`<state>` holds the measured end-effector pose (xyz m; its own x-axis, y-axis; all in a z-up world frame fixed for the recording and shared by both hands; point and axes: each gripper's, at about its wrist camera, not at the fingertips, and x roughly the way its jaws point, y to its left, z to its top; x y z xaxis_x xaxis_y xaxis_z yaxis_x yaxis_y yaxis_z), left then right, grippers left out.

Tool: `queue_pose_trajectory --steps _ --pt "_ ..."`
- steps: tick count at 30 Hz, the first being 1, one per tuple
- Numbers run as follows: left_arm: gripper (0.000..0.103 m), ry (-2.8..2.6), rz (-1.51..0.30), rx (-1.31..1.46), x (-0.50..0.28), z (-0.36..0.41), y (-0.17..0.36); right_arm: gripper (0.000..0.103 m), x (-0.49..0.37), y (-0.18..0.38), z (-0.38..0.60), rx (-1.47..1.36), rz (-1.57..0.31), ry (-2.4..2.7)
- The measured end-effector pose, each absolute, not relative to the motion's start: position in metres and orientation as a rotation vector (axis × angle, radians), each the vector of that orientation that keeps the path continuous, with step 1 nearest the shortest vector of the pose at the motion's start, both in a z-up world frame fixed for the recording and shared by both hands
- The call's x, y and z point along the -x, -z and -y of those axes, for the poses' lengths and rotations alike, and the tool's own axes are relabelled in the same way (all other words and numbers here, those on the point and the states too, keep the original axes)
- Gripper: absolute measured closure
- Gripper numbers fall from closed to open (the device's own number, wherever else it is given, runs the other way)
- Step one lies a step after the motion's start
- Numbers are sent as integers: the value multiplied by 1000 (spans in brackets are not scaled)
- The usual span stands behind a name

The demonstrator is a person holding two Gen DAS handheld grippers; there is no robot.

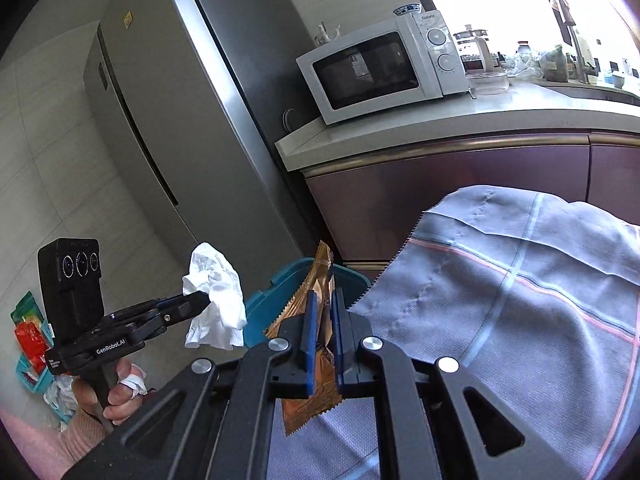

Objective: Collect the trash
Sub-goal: 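Lower the tissue and wrapper into the teal bin and open both tools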

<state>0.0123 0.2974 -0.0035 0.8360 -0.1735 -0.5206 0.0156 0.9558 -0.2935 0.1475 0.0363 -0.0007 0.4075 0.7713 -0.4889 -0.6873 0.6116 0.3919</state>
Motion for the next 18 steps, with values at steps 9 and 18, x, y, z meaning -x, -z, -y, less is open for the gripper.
queue_pose_trajectory --steps 9,18 --pt "88 36 -594 288 -23 -316 11 100 -161 0 -74 -105 -706 -951" --pt "88 10 -631 318 -31 -330 31 86 -170 7 -83 -96 -747 -910"
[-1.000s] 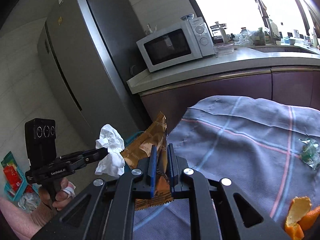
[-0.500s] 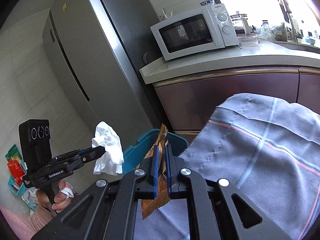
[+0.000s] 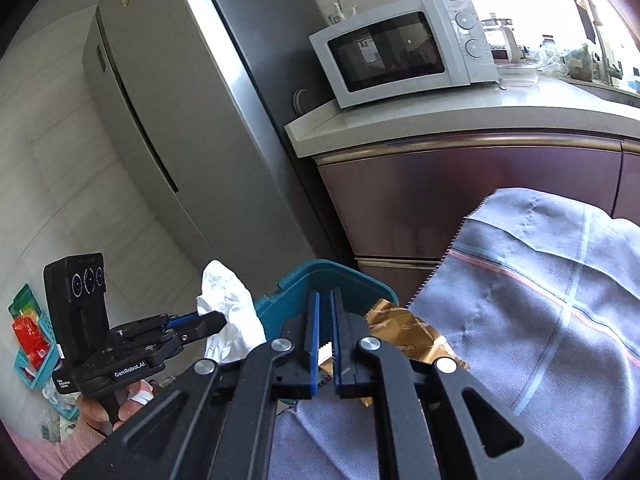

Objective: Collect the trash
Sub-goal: 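Lower the tissue and wrapper into the teal bin and open both tools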

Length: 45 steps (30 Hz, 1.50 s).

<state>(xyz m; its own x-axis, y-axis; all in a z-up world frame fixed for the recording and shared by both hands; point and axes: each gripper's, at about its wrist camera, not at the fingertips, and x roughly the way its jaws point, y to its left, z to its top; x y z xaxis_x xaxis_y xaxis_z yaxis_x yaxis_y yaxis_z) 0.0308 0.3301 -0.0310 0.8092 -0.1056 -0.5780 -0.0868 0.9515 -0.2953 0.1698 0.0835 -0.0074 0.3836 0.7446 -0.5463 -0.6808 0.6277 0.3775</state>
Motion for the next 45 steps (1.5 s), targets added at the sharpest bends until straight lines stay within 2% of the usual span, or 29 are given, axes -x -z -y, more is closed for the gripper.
queue_pose_trajectory --steps 1,2,7,9,12,14,16,20,30,39,45 --pt "88 12 -632 322 -30 -332 33 73 -172 10 -79 -103 -760 -890" --pt "88 11 -632 325 -30 -333 34 65 -174 13 -75 -105 -770 -867" --pt "88 8 -636 341 -32 -338 41 48 -179 30 -54 -127 -830 -788" --pt "88 9 -642 345 -33 -337 44 45 -180 39 -49 -147 -864 -780" --pt "88 13 -654 349 -36 -336 50 47 -181 51 -50 -159 -908 -792" --pt "88 12 -660 348 -37 -334 53 68 -181 57 -53 -164 -931 -813" --pt "88 10 -667 343 -39 -333 56 81 -184 61 -54 -178 -942 -822" --pt "88 2 -677 338 -41 -334 59 90 -183 61 -54 -203 -931 -837" --pt "88 -31 -698 322 -49 -337 65 90 -182 46 -95 -143 -889 -902" --pt "88 -57 -745 302 -63 -340 76 89 -186 57 -138 -26 -941 -905" --pt "87 -73 -776 304 -75 -349 88 84 -193 68 -161 29 -974 -881"
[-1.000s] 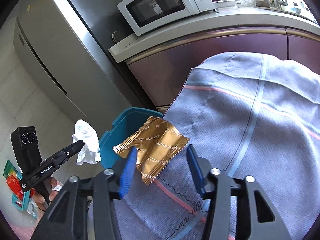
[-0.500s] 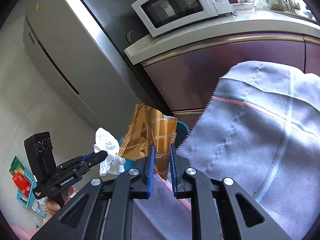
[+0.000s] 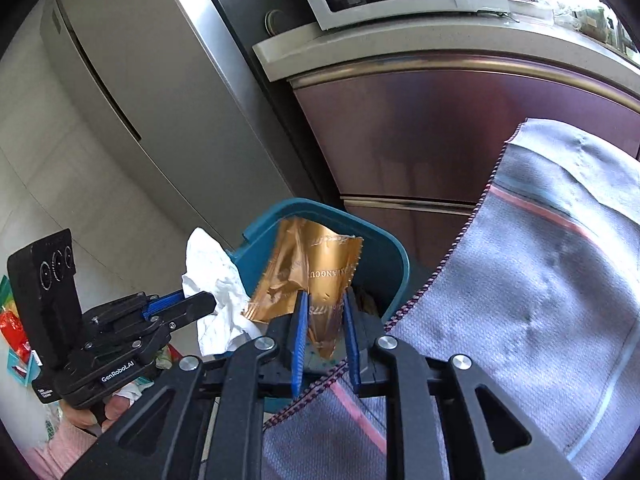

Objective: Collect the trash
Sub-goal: 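Lower the tissue and wrapper into the teal bin and open both tools, then move both open tools back over the remaining trash on the table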

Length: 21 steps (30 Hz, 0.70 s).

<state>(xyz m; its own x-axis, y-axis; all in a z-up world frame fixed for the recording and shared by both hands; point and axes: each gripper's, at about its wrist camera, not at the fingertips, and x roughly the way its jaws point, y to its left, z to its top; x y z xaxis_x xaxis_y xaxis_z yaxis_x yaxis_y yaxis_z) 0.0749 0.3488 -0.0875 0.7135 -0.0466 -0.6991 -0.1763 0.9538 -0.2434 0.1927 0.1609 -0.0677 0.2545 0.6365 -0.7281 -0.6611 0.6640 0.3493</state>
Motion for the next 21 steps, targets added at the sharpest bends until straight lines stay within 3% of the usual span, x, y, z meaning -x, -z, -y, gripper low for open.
queue_pose_trajectory --steps 13,17,21 --pt "82 -91 -848 282 -96 -347 121 74 -193 72 -160 34 -967 -891" --pt "69 -95 -855 258 -97 -342 123 71 -188 69 -146 18 -957 -899" --pt "69 -99 -850 251 -98 -340 121 70 -186 65 -140 5 -949 -905"
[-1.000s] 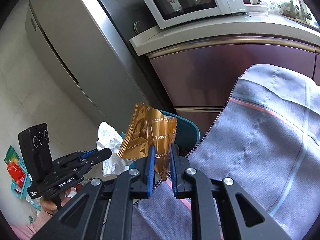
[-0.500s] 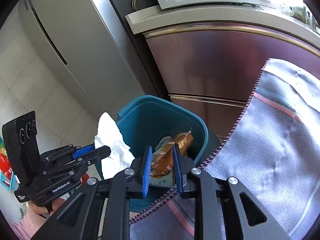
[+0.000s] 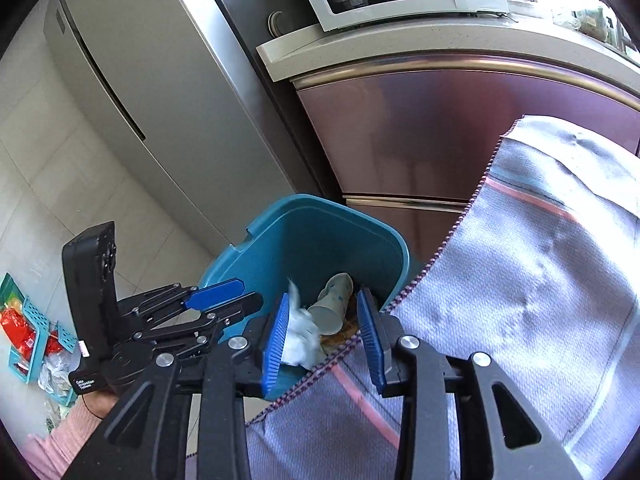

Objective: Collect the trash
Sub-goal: 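Move both open tools back over the remaining trash on the table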

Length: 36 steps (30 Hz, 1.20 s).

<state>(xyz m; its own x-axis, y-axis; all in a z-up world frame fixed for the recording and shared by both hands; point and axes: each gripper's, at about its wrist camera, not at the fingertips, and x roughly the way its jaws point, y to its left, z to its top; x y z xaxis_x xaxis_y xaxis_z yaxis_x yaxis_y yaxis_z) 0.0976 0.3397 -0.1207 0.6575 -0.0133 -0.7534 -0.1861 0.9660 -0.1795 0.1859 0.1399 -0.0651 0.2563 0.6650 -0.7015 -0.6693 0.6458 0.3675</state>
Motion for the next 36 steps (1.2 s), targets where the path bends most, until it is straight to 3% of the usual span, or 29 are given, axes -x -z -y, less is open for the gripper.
queue_pose_trajectory --steps 6,12,22,36 --pt "69 -87 -803 234 -90 -330 105 68 -175 53 -122 -21 -912 -927" --pt "66 -25 -698 224 -71 -311 71 59 -155 32 -91 -31 -835 -927" --pt "47 193 -552 197 -50 -241 22 44 -116 -4 7 -56 -687 -802" --pt "43 513 -578 121 -59 -91 23 43 -85 6 164 -162 -639 -432"
